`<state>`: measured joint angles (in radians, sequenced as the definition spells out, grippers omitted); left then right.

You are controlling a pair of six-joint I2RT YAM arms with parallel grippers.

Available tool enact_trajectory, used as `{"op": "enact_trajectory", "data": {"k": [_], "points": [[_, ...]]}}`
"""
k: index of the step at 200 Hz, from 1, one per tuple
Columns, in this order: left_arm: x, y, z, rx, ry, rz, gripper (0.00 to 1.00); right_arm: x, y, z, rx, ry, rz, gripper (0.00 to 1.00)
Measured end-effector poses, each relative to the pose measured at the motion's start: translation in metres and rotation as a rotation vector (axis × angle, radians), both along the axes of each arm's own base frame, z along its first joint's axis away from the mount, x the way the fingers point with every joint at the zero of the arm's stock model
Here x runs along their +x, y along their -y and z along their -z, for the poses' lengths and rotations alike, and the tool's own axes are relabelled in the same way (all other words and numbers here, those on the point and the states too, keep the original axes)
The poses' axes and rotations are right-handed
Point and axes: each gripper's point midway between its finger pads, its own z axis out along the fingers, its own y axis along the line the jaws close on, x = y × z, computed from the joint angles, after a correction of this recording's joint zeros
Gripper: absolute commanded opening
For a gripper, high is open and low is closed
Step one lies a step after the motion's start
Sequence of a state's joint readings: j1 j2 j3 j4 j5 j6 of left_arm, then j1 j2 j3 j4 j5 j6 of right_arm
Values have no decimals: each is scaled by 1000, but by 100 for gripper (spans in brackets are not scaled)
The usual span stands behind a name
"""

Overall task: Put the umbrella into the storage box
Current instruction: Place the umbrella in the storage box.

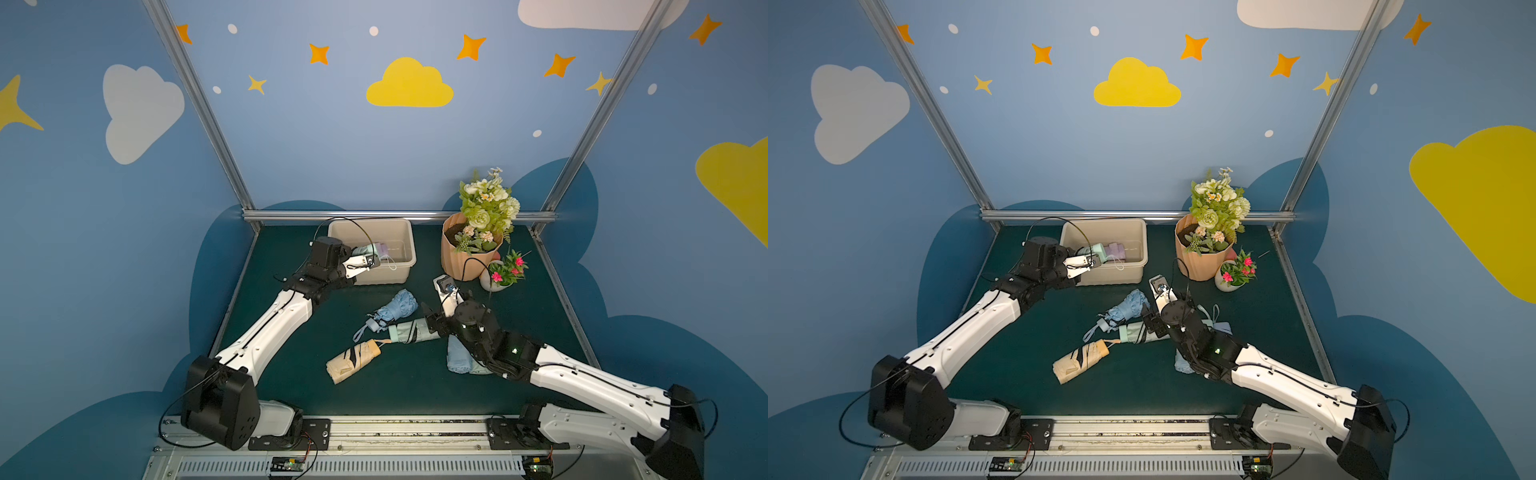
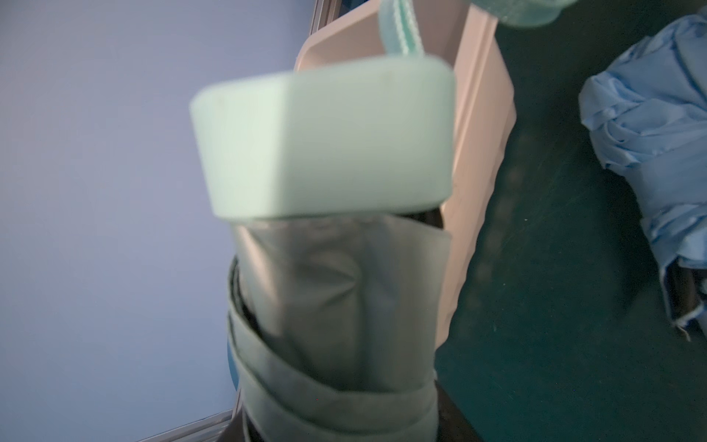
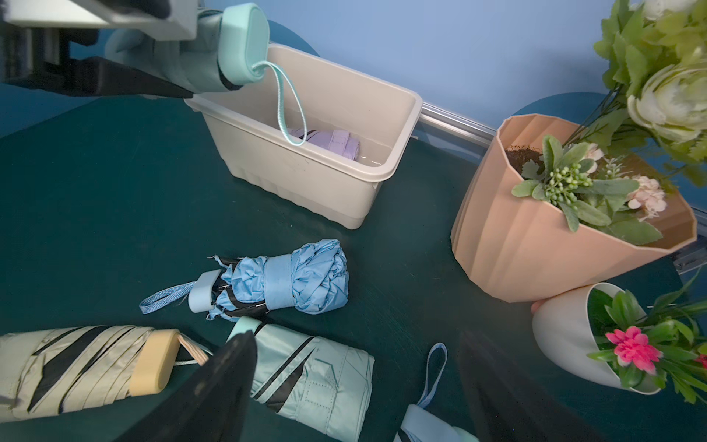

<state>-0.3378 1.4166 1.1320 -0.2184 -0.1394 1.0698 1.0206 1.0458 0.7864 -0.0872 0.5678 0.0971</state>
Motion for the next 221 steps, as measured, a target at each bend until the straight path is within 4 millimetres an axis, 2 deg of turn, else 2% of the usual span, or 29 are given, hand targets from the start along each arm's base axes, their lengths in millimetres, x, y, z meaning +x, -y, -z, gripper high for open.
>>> {"op": "enact_trajectory", "data": {"k": [40, 104, 168, 190, 221], "points": [[35, 9, 7, 9, -24, -11, 57, 1, 4, -4, 4, 10, 11, 88], [78, 21, 42, 26, -131, -35, 59, 0, 2, -3, 3, 3, -6, 88], [98, 26, 64, 17, -294, -18, 62, -3, 10, -14, 31, 19, 0, 88], [99, 26, 76, 16, -343, -18, 63, -1, 14, -13, 28, 14, 10, 89], [104, 29, 78, -4, -360, -20, 65, -2, 16, -10, 24, -4, 9, 89]]}}
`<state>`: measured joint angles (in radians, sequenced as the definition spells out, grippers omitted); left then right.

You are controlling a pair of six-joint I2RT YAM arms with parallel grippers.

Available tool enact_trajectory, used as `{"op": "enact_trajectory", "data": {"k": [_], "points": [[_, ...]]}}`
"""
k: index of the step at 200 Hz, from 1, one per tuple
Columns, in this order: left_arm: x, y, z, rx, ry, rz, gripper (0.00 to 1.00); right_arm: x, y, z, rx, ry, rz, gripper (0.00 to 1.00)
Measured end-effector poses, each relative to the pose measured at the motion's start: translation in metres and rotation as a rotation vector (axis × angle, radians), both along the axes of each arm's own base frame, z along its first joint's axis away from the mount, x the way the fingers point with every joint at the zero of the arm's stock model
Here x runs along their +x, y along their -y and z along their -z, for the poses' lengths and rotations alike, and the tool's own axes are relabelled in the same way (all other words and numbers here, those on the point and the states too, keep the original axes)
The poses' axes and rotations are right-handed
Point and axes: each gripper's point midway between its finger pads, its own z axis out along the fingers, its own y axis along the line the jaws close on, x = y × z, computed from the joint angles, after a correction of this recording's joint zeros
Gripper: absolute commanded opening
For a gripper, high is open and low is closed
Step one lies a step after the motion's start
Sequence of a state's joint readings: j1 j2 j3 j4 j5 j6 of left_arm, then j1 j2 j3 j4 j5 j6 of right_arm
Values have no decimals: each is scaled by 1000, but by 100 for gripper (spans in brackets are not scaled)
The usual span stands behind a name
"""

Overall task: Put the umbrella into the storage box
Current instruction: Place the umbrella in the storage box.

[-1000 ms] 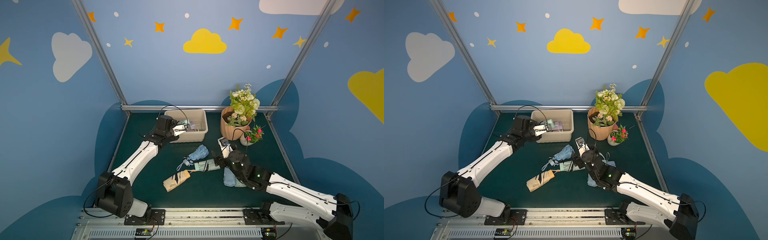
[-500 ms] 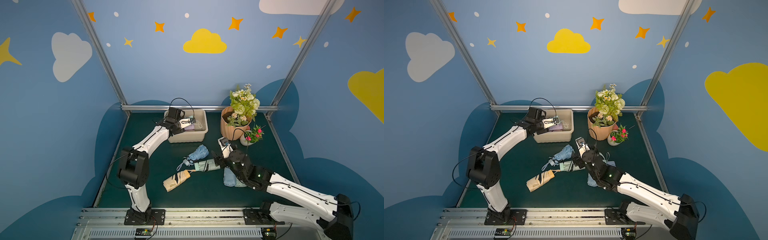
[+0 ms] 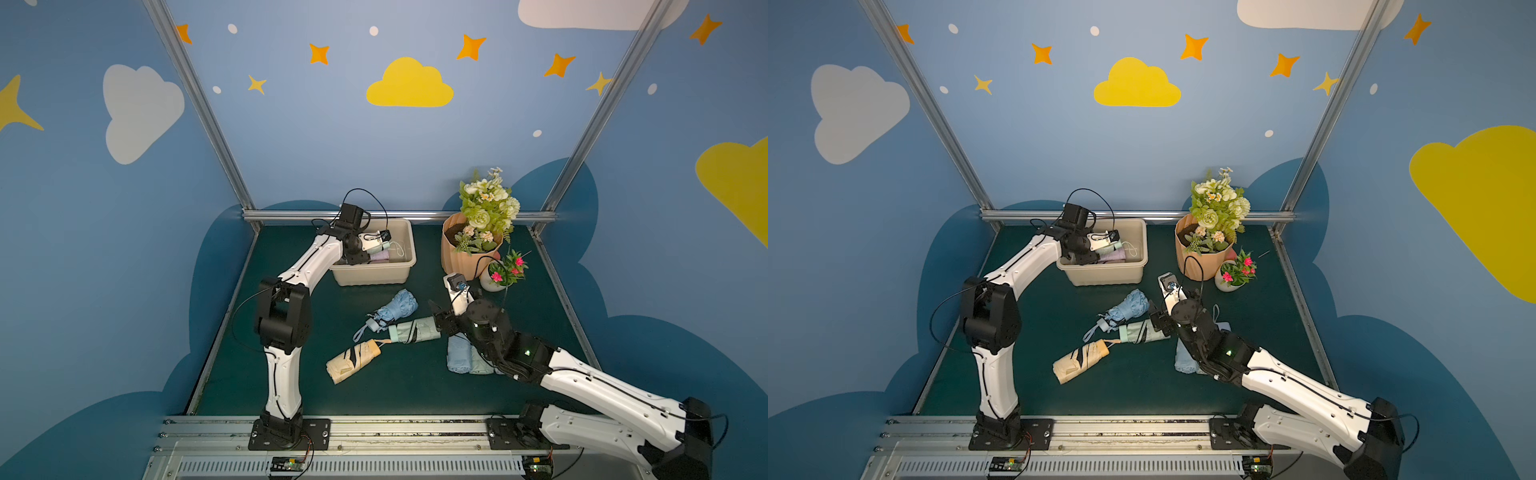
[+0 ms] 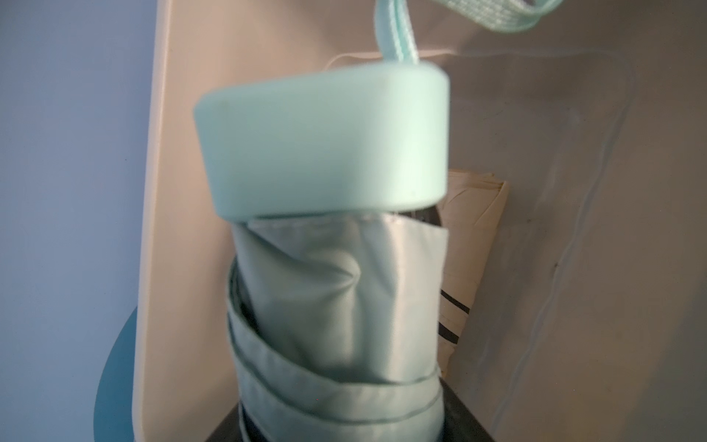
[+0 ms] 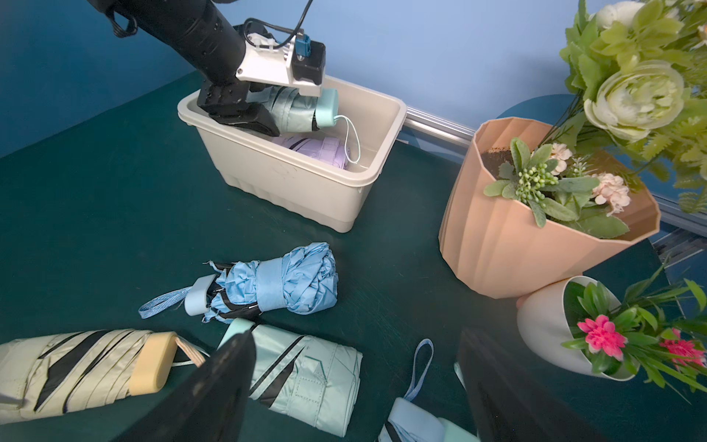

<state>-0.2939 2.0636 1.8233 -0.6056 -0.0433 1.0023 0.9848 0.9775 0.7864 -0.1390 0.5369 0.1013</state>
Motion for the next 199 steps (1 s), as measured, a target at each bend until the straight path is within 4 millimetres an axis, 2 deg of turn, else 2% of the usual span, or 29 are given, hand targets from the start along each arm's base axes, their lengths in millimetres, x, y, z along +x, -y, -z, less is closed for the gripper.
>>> {"op": "enact_trajectory", "data": {"k": [45, 73, 133, 154, 166, 181, 199], "points": [[17, 10, 18, -24, -19, -1, 79, 0, 1, 0, 5, -4, -4, 89], [18, 13, 36, -39, -53, -9, 89, 0, 0, 1, 5, -11, -7, 89], [18, 19, 34, -100, -68, -37, 92, 0, 3, 4, 1, -25, 0, 89], [19, 22, 14, -155, -42, -65, 92, 0, 3, 5, 1, -26, 2, 89], [18, 25, -10, -207, -10, -85, 92, 1, 2, 5, 2, -29, 3, 89], [16, 29, -53, -284, 57, -102, 92, 1, 1, 8, 1, -35, 0, 89], [9, 29, -119, -397, 187, -122, 92, 1, -3, 13, -7, -49, -13, 89]]}}
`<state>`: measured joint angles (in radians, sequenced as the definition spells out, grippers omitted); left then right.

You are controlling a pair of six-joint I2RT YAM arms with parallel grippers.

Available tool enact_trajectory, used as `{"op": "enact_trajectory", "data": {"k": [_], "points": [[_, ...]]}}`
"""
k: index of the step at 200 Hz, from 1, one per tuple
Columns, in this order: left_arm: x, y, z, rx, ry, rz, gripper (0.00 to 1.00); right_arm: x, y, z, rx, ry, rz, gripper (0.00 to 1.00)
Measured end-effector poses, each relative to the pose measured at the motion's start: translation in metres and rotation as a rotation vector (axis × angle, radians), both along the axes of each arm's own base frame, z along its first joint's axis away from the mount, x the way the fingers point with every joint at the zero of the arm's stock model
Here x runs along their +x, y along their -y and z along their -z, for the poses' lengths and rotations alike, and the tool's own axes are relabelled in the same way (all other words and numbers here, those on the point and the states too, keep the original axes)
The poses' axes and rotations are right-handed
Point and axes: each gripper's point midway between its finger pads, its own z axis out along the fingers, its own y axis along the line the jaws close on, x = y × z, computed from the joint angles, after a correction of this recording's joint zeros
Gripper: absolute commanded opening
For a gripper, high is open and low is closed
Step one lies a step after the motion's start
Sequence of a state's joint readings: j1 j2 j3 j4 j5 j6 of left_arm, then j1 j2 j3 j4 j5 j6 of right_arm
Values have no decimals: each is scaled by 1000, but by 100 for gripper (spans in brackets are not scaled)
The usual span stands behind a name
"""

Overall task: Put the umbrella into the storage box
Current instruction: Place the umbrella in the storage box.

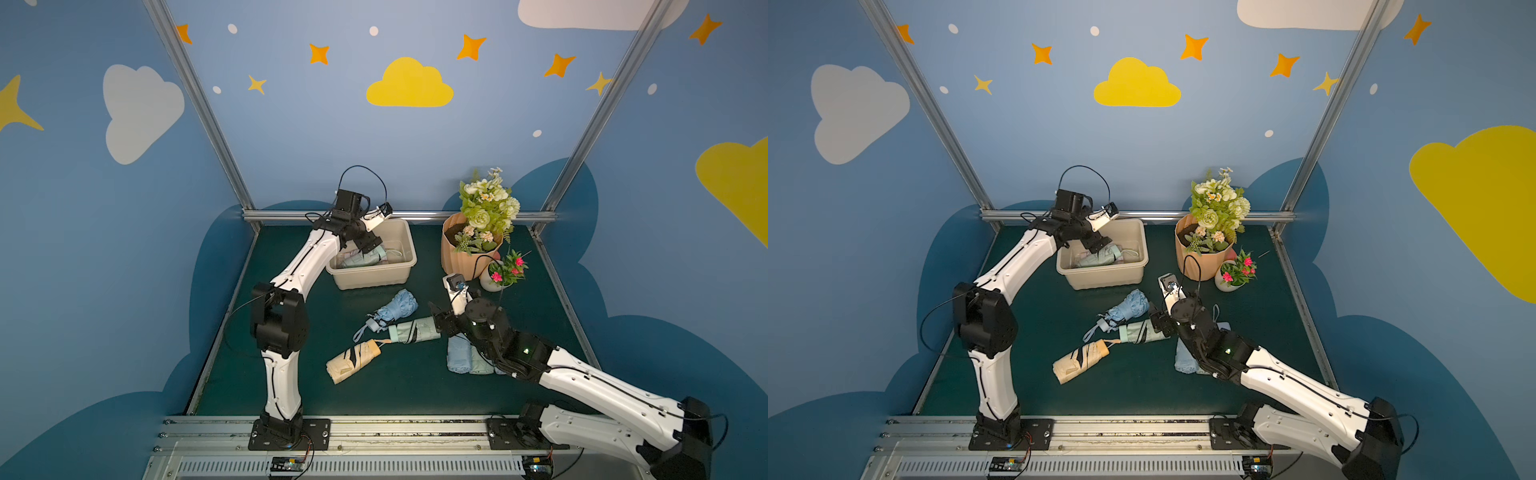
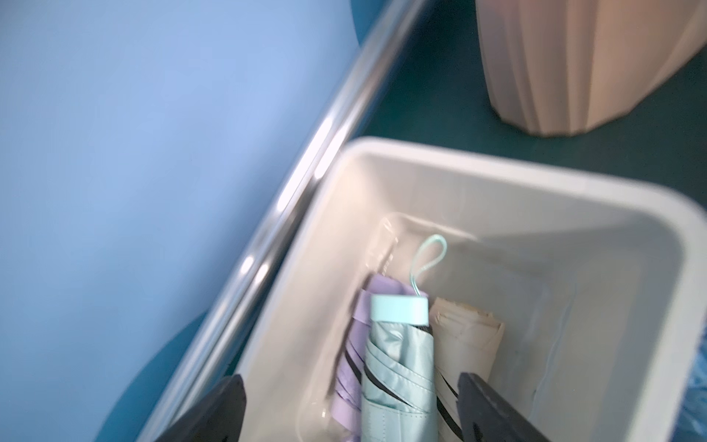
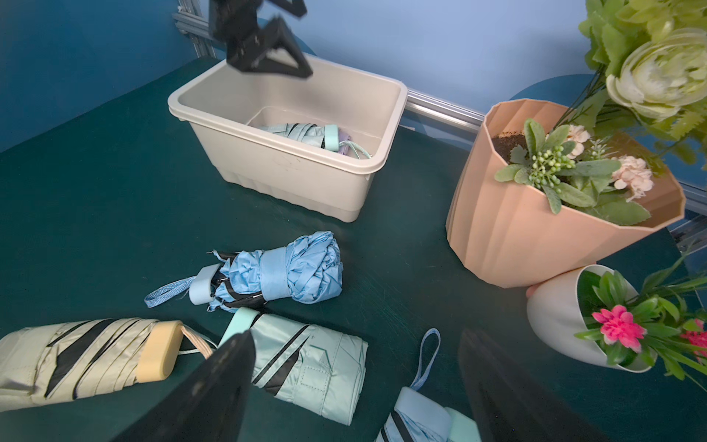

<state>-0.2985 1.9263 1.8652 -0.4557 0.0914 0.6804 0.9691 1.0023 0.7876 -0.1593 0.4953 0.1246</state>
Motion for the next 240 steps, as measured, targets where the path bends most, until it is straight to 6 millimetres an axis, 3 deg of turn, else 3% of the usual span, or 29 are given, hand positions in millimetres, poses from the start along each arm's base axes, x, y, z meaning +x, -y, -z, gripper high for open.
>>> {"op": "enact_trajectory", "data": {"k": [19, 32, 46, 96, 122, 169, 240], "points": [[-20, -4, -58, -128, 113, -45, 91, 1, -7, 8, -10, -18, -21, 89], [-36, -9, -79, -215, 149, -87, 91, 1, -14, 13, -17, -31, -42, 89], [-52, -17, -88, -306, 154, -142, 90, 1, -24, 17, -26, -44, -77, 89], [-109, -50, -50, -553, -8, -362, 86, -3, -72, 34, -81, -104, -282, 90], [-135, -84, -35, -679, -55, -537, 79, -11, -102, 43, -111, -134, -432, 90], [-166, -166, -23, -910, -61, -891, 74, -34, -157, 67, -193, -219, -748, 91], [-205, -205, -32, -1022, 23, -1071, 75, -69, -224, 118, -411, -288, -1104, 92]]}}
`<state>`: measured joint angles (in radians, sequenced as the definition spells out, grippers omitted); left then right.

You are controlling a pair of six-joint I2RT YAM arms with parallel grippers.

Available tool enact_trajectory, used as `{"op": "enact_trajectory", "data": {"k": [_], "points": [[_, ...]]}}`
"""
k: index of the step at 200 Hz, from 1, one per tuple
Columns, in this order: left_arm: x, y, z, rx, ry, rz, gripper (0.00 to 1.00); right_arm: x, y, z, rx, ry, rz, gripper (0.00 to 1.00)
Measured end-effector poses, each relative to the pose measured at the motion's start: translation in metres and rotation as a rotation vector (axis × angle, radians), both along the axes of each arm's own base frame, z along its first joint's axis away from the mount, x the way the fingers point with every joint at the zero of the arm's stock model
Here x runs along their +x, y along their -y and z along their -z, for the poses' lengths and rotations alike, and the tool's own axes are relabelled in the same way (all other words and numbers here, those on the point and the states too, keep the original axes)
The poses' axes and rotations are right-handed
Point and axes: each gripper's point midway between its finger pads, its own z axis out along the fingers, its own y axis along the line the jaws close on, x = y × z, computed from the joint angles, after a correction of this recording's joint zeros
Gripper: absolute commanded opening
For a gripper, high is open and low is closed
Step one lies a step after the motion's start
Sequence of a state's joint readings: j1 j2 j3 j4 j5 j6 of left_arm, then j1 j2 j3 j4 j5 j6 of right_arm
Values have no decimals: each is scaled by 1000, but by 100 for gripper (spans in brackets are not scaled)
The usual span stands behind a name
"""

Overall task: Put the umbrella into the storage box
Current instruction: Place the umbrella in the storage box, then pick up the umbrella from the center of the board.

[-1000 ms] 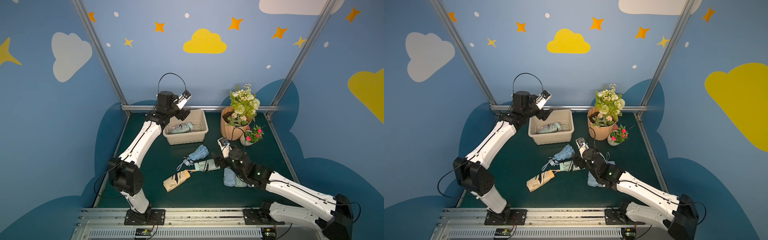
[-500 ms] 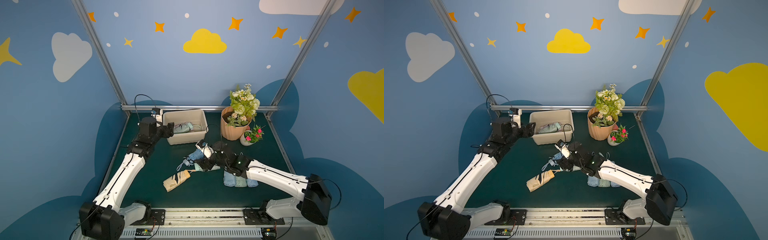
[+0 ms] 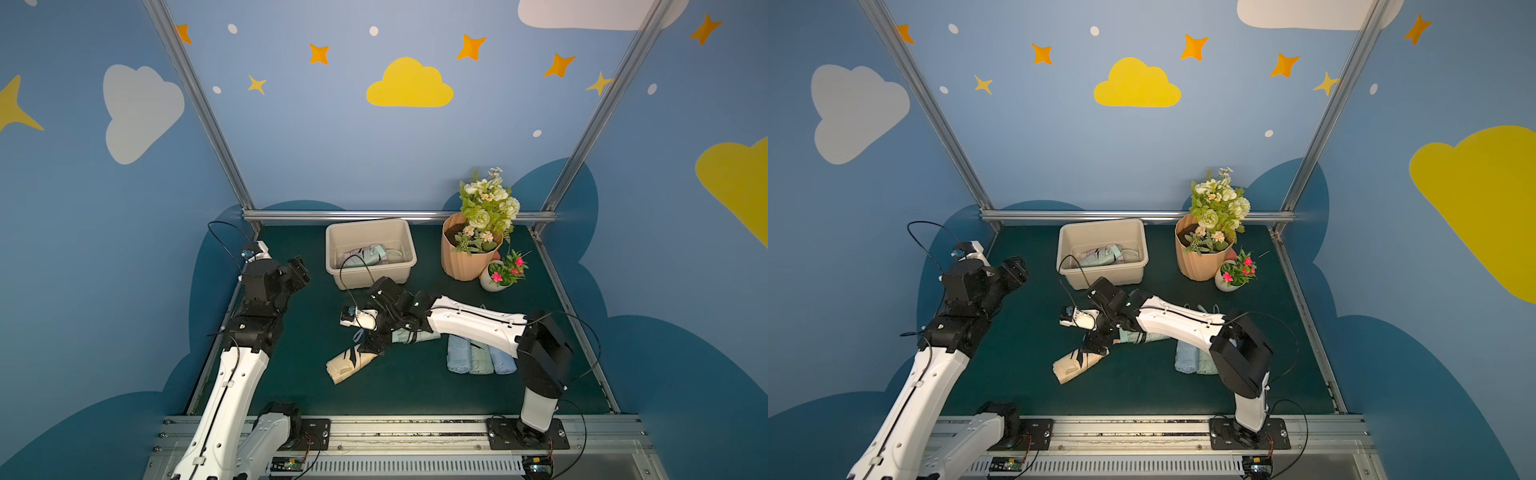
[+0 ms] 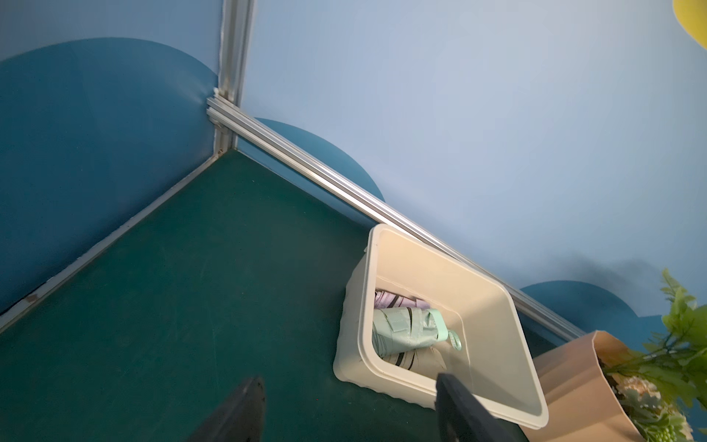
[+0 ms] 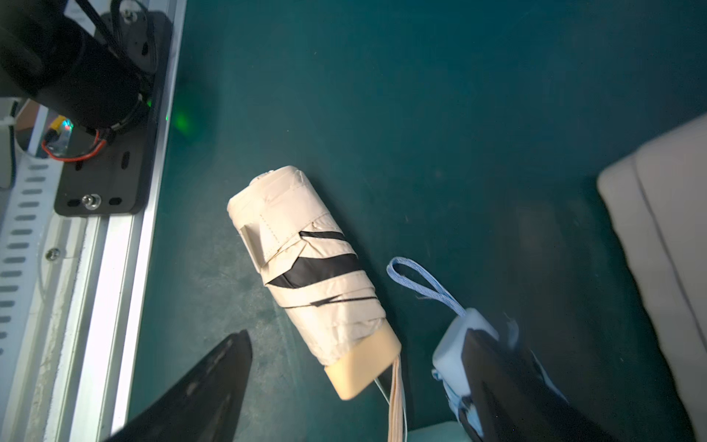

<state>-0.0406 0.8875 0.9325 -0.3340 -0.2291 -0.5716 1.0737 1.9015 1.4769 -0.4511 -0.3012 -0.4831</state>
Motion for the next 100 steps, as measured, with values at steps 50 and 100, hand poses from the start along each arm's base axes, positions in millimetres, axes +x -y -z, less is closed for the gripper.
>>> {"op": "enact_trajectory", "data": {"k": [50, 100], "points": [[-21, -19, -19, 30, 55, -94, 77, -20, -19, 24, -78, -4, -144, 94], [-26, -25, -18, 41, 51, -125, 77, -35, -28, 47, -125, -26, -211, 95]]}}
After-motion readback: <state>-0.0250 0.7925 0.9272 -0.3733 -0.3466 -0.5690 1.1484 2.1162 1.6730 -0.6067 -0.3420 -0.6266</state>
